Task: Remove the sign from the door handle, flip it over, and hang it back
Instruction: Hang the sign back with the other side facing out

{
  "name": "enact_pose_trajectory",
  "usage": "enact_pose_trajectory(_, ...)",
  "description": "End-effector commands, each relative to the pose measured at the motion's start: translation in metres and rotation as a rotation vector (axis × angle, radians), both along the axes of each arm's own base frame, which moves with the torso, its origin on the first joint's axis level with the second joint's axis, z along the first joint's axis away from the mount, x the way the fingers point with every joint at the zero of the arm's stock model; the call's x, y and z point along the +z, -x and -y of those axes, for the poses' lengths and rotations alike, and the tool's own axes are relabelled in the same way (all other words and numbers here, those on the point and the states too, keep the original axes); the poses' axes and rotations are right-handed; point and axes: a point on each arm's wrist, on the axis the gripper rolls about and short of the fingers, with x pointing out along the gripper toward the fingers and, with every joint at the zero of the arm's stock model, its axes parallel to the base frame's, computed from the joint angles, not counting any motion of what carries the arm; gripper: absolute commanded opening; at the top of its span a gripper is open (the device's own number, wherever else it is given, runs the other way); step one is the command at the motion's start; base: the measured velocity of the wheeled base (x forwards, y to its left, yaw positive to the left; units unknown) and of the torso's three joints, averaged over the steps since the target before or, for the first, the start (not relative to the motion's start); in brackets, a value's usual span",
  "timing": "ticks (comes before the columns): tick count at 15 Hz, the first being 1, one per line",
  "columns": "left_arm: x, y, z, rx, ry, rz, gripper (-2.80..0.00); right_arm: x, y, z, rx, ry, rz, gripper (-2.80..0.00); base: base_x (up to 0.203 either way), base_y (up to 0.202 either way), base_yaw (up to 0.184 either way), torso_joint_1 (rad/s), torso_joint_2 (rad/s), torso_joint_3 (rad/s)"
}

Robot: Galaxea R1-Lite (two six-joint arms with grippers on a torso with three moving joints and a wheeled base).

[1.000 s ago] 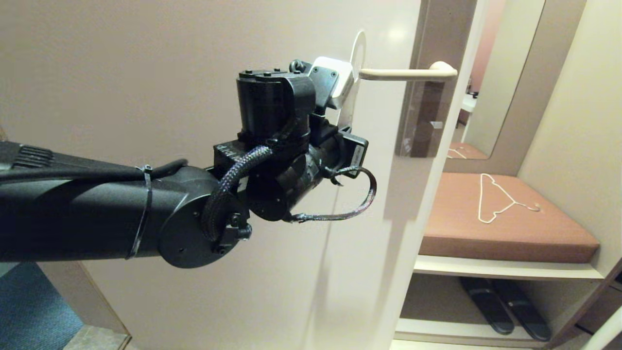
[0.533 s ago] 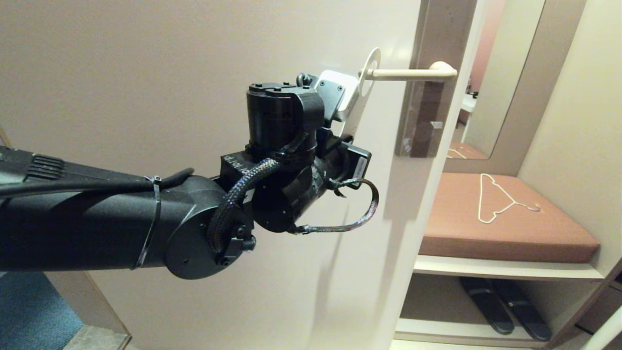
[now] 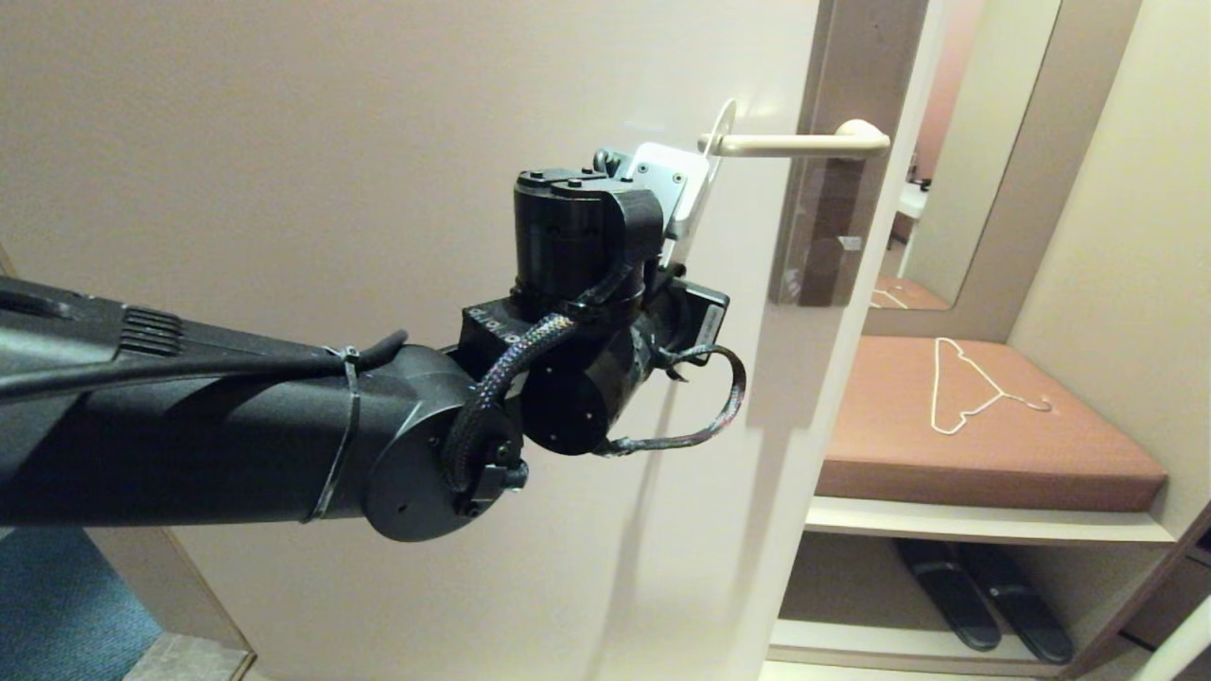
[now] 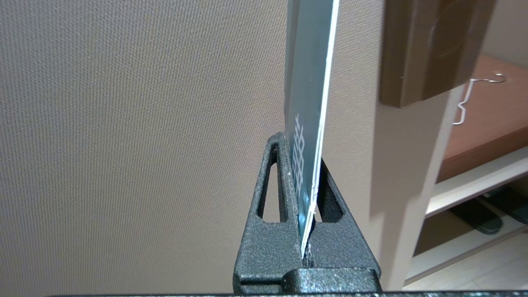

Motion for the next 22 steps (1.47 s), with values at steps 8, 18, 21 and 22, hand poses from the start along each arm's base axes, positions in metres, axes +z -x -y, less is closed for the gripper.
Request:
enact_pose_trajectory(8,-0.001,-0.001,0.021,0.057,0.014,0.015,-2.8,0.0,0.0,0.0,0.001,0.0,-0.001,-2.8,0.0,0.0,0.0,0.0,0.0,0.0)
enact_pose_trajectory(18,-0.004,0.003,0.038,0.05,0.005,0.029,-2.8,0.0,0.0,0.0,0.001,0.0,-0.001,-2.8,0.0,0.0,0.0,0.0,0.0,0.0)
enact_pose_trajectory(21,-0.008,0.003,0.041,0.045,-0.003,0.023,-2.8,0.0,0.0,0.0,0.001,0.0,-0.001,-2.8,0.0,0.0,0.0,0.0,0.0,0.0)
enact_pose_trajectory(22,-0.009,0.003,0.041,0.046,-0.004,0.022,-2.8,0.0,0.0,0.0,0.001,0.0,-0.001,-2.8,0.0,0.0,0.0,0.0,0.0,0.0)
